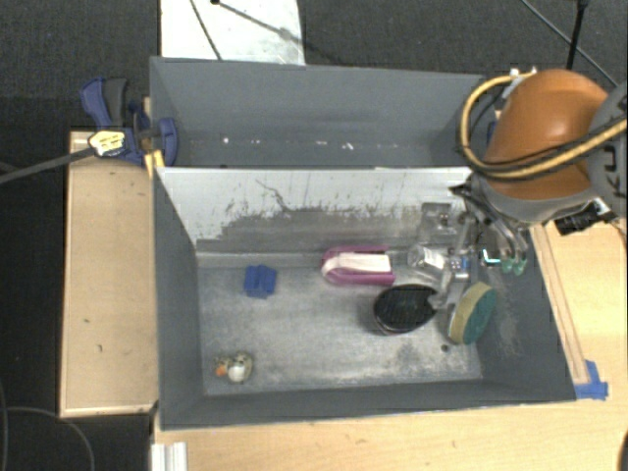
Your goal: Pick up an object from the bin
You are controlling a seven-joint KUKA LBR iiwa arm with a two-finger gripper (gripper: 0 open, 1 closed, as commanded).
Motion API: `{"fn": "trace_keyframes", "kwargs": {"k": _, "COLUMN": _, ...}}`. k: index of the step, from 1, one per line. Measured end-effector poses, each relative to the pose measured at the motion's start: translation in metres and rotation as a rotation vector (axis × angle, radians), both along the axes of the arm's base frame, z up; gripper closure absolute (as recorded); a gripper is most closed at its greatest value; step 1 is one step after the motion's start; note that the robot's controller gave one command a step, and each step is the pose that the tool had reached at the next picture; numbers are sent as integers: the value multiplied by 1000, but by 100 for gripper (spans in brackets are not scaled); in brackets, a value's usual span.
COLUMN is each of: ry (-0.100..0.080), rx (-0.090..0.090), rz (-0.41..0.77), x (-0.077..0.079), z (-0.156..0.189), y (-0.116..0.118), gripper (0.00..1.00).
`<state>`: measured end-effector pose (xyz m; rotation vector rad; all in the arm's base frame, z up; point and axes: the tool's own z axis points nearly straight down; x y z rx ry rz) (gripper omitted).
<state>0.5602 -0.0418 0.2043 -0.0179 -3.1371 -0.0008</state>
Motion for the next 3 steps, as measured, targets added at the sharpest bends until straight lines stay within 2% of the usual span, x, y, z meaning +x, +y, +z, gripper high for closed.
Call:
{"fn": "trace_keyframes", "kwargs": {"k": 1, "ry": -1, "rx": 0, "rz": -51, "x": -39, "z": -138, "y": -4, "gripper": 0}}
{"fn": "trace_keyframes", "kwargs": {"k": 2, "ry": -6, "rx": -1, "rz": -47, "x": -37, "z": -134, "y": -4, "gripper": 100}}
{"fn": "trace_keyframes", "kwargs": {"k": 3, "ry": -16, "rx": -2, "rz": -19, "x": -9, "z": -8, "y": -6, "gripper": 100}}
